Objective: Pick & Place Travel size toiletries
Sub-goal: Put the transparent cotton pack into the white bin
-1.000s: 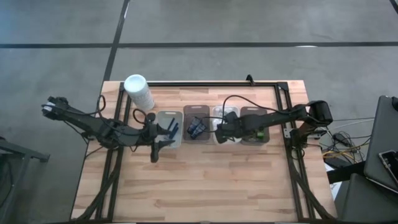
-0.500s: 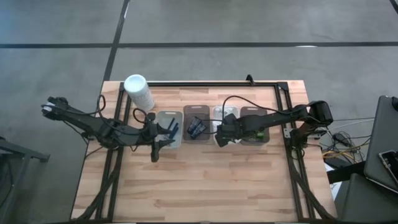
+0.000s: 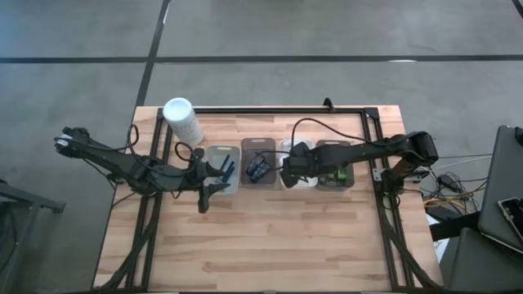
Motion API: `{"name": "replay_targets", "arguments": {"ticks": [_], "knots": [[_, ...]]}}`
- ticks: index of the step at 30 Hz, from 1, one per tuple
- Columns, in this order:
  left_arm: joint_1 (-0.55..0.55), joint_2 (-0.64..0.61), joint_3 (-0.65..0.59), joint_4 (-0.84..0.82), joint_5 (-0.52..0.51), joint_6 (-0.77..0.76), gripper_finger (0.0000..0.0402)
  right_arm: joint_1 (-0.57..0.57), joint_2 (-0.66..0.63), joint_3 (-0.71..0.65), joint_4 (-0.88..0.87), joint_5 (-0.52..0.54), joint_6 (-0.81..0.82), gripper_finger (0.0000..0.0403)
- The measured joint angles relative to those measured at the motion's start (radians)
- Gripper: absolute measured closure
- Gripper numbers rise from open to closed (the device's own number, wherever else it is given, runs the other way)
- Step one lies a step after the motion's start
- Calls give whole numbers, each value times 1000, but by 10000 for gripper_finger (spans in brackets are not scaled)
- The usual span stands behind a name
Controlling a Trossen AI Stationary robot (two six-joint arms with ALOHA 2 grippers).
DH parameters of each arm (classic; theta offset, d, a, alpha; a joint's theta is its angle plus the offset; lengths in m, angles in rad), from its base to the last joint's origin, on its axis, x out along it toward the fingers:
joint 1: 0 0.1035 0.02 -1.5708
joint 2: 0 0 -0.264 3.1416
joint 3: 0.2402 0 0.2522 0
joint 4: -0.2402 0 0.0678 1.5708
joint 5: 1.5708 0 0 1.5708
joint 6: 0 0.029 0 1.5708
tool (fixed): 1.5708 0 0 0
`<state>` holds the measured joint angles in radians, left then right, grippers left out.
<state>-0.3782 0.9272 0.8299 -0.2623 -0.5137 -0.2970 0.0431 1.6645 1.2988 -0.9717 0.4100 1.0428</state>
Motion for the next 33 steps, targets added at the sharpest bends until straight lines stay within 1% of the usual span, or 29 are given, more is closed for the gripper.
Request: {"name": "replay_targets", "arguments": {"ticks": [2,7,10,15,18,22,24,26,29,31,33], "knots": [[0,0,0,0,0,0,241,-8,11,-22,13,-34,19,108],[0,0,0,0,0,-13,241,-20,42,-102,69,-190,41,124],[0,0,0,0,0,-13,241,-20,45,-123,138,-239,57,138],[0,0,0,0,0,-14,241,-10,28,-93,140,-175,29,148],[0,0,0,0,0,-13,241,-12,28,-70,129,-173,-30,139],[0,0,0,0,0,-14,241,-11,26,-45,51,-137,-100,119],[0,0,0,0,0,-14,241,-11,29,-45,19,-146,-125,109],[0,0,0,0,-1,-14,241,-14,31,-47,-1,-177,-128,101],[0,0,0,0,-1,-14,241,-13,31,-44,8,-199,-147,88],[0,0,0,0,-2,-14,241,-7,31,-30,5,-156,-154,81],[0,0,0,0,-3,-14,241,3,27,1,8,-83,-167,76]]}}
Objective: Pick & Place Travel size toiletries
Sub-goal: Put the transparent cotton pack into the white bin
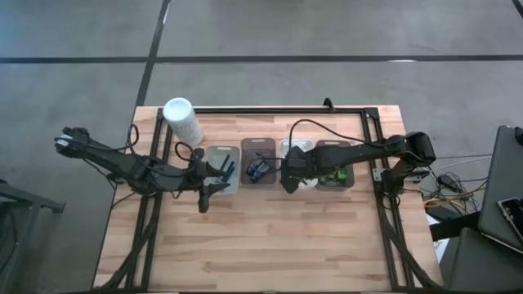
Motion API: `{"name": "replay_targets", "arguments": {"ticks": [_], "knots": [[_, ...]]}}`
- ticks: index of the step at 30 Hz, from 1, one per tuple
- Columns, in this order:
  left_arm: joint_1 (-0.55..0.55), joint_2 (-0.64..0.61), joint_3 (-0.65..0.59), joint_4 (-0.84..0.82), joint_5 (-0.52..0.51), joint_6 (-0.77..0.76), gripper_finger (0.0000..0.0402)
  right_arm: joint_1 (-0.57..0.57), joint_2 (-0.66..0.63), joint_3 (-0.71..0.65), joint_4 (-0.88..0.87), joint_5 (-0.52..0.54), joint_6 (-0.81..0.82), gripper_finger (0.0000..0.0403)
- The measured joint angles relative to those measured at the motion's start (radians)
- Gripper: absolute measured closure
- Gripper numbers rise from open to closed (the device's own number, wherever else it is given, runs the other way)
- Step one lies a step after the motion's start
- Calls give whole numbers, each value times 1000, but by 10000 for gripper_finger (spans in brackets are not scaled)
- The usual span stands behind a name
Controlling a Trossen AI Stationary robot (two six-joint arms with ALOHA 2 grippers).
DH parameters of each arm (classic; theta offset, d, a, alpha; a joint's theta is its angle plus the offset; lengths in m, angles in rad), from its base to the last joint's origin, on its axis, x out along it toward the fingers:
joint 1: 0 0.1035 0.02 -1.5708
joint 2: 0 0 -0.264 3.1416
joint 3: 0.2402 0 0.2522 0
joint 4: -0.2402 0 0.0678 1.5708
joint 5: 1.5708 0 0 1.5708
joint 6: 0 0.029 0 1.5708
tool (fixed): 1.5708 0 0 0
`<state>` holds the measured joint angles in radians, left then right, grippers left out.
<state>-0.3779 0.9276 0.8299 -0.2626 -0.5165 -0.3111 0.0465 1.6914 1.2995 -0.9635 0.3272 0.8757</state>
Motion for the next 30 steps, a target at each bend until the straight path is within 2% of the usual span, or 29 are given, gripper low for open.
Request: {"name": "replay_targets", "arguments": {"ticks": [3,6,16,23,27,30], "knots": [[0,0,0,0,-1,0,241,-1,-4,57,28,52,-51,73],[0,0,0,0,-2,0,241,-44,12,67,86,3,-94,80],[0,0,0,0,-7,-20,241,-95,121,48,140,-13,-151,152],[0,0,0,0,-7,-29,241,-94,131,18,69,-13,-153,188],[0,0,0,0,-6,-30,241,-96,131,-3,-5,7,-113,198],[0,0,0,0,-6,-30,241,-95,128,-4,4,13,-87,203]]}}
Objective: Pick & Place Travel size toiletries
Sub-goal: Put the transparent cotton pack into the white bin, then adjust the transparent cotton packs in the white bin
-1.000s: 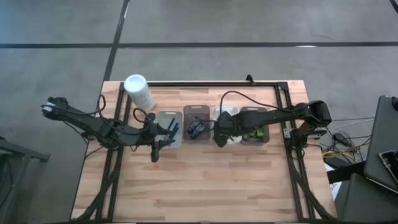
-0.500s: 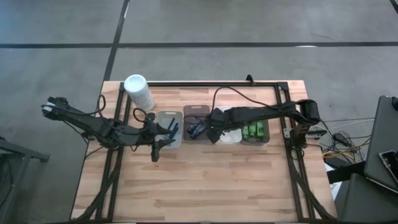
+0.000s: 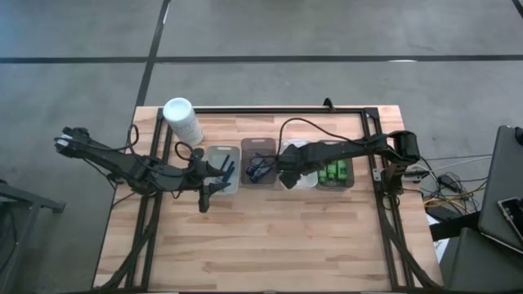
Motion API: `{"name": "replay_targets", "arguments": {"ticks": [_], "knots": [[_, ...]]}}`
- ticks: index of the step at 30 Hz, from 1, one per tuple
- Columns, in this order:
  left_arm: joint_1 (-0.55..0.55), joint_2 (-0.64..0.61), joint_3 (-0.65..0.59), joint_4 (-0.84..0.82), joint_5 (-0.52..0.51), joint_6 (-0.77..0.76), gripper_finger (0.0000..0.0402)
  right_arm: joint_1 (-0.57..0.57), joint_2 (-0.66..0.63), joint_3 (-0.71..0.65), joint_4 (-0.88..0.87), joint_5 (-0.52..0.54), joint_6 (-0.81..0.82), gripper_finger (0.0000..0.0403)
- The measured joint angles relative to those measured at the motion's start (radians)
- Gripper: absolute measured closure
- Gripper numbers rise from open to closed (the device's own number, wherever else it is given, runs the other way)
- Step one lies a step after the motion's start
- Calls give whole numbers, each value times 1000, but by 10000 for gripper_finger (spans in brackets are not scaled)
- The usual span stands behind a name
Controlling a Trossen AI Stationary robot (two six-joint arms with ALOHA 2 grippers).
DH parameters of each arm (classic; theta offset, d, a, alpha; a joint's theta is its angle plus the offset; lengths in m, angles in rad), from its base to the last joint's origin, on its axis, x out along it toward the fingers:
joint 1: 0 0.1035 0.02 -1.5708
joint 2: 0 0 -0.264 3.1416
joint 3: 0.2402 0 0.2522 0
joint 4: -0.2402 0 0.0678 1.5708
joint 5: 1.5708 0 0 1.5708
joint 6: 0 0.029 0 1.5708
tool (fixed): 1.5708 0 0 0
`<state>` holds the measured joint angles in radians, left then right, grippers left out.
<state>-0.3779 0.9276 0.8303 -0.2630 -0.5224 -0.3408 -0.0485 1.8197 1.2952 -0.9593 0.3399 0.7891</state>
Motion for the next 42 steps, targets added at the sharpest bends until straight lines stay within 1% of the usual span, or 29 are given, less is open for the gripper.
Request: {"name": "replay_targets", "arguments": {"ticks": [2,5,7,10,15,19,21,25,27,30,33,35,37,42], "knots": [[0,0,0,0,0,0,241,3,-14,9,33,-1,5,204],[0,0,0,0,0,0,241,3,-48,28,143,-29,-19,202],[0,0,0,0,0,0,241,-1,-66,31,215,-55,-43,196],[0,0,0,0,0,0,241,-5,-74,31,267,-46,-95,183],[0,0,0,0,0,0,241,-22,-33,7,257,-48,-180,163],[0,0,0,0,0,0,241,-22,5,5,259,-47,-221,156],[0,0,0,0,0,0,241,-22,17,5,245,-35,-230,157],[0,0,0,0,0,0,241,-22,12,4,162,-18,-233,169],[0,0,0,0,0,0,241,-22,8,4,98,7,-232,175],[0,0,0,0,-4,4,241,-22,8,-3,60,18,-226,181],[0,0,0,0,-21,13,241,-22,14,-15,70,17,-207,182],[0,0,0,0,-23,14,241,-22,14,-23,103,-5,-211,178],[1,0,0,0,-23,14,241,-22,14,-26,126,-23,-220,171],[1,0,0,0,-26,7,241,-22,13,-26,125,-30,-220,148]]}}
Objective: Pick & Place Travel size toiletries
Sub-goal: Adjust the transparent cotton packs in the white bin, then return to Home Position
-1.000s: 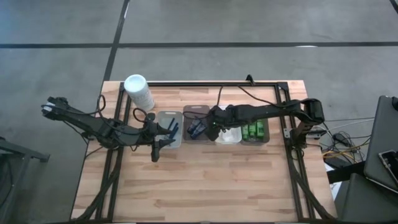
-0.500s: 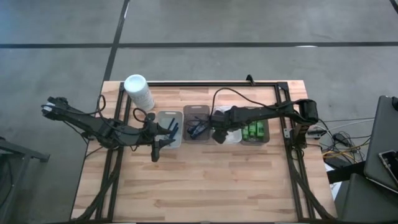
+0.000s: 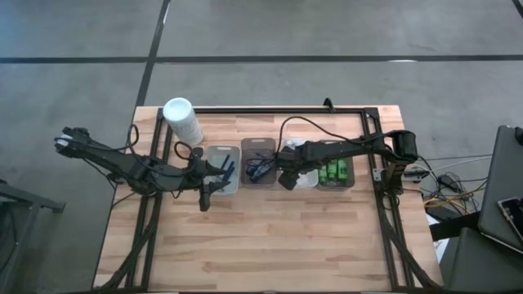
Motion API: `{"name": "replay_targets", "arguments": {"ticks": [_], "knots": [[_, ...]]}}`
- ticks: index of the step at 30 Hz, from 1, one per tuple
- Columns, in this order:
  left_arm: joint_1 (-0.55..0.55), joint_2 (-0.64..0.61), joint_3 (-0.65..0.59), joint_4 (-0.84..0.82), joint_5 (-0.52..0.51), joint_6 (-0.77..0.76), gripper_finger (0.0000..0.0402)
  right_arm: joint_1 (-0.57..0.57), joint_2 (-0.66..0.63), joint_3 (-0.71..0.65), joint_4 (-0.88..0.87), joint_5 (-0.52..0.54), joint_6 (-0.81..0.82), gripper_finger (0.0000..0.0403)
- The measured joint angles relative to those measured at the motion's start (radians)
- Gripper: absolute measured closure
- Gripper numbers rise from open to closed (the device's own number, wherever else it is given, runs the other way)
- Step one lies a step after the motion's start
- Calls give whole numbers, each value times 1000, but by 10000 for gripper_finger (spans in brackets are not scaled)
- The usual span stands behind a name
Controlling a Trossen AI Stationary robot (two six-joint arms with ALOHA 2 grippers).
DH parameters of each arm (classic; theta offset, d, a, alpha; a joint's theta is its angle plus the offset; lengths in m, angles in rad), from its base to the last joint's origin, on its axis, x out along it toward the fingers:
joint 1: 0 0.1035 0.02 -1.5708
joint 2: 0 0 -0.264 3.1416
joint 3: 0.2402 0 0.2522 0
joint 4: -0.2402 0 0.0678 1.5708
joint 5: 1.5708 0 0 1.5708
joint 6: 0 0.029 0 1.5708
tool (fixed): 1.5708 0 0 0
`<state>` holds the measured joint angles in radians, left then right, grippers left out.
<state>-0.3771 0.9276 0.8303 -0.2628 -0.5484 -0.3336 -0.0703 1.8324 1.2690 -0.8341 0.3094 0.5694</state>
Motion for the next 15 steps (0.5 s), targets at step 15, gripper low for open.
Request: {"name": "replay_targets", "arguments": {"ticks": [15], "knots": [[-1,0,24,1,10,-21,241,91,-189,121,-79,51,141,82]]}}
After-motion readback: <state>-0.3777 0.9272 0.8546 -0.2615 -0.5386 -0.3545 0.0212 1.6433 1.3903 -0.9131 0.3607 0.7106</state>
